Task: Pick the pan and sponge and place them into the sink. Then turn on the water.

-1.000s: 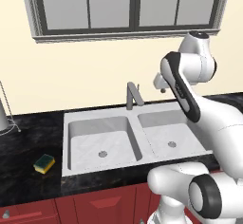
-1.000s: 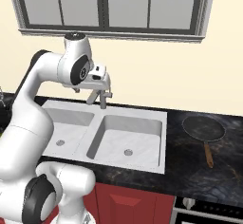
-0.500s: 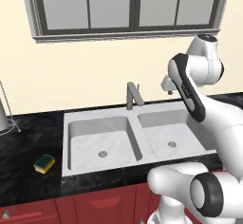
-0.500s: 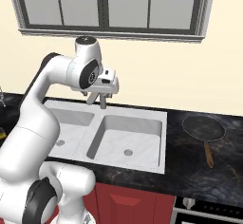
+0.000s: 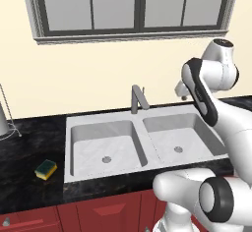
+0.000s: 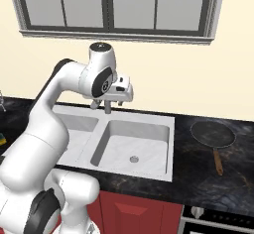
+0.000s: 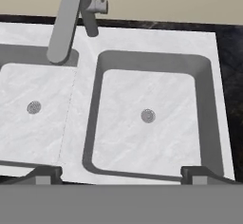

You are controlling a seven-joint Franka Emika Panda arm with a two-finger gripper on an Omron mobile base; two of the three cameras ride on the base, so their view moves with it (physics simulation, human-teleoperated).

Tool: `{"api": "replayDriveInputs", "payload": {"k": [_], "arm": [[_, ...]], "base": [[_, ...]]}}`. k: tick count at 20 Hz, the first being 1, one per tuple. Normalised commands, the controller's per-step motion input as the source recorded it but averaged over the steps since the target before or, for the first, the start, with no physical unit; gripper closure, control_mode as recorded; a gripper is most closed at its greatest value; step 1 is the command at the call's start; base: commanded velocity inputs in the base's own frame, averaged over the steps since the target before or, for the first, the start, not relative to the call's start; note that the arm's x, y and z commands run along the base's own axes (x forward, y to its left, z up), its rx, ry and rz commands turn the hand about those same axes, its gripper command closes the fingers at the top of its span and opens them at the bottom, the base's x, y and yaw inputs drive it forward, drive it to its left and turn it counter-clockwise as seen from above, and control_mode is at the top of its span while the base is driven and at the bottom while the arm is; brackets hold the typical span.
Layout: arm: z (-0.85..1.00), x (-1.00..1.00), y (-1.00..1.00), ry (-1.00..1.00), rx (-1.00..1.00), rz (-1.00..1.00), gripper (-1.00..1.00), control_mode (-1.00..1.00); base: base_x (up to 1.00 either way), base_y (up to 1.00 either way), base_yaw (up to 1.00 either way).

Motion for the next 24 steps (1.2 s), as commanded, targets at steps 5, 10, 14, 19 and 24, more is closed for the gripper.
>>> {"api": "replayDriveInputs", "payload": {"k": [5,10,14,19,24], "arm": [[-0.13,0.00,-0.32,0.00,-0.03,0.00,-1.00,-1.00],[-0.13,0.00,-0.33,-0.01,-0.04,0.00,-1.00,-1.00],[-0.14,0.00,-0.35,-0.01,-0.03,0.00,-1.00,-1.00],[-0.14,0.00,-0.34,-0.01,-0.03,0.00,-1.00,-1.00],[-0.13,0.00,-0.35,-0.01,-0.02,0.00,-1.00,-1.00]], "base": [[0.00,0.00,0.00],[0.00,0.00,0.00],[0.00,0.00,0.00],[0.00,0.00,0.00],[0.00,0.00,0.00]]}}
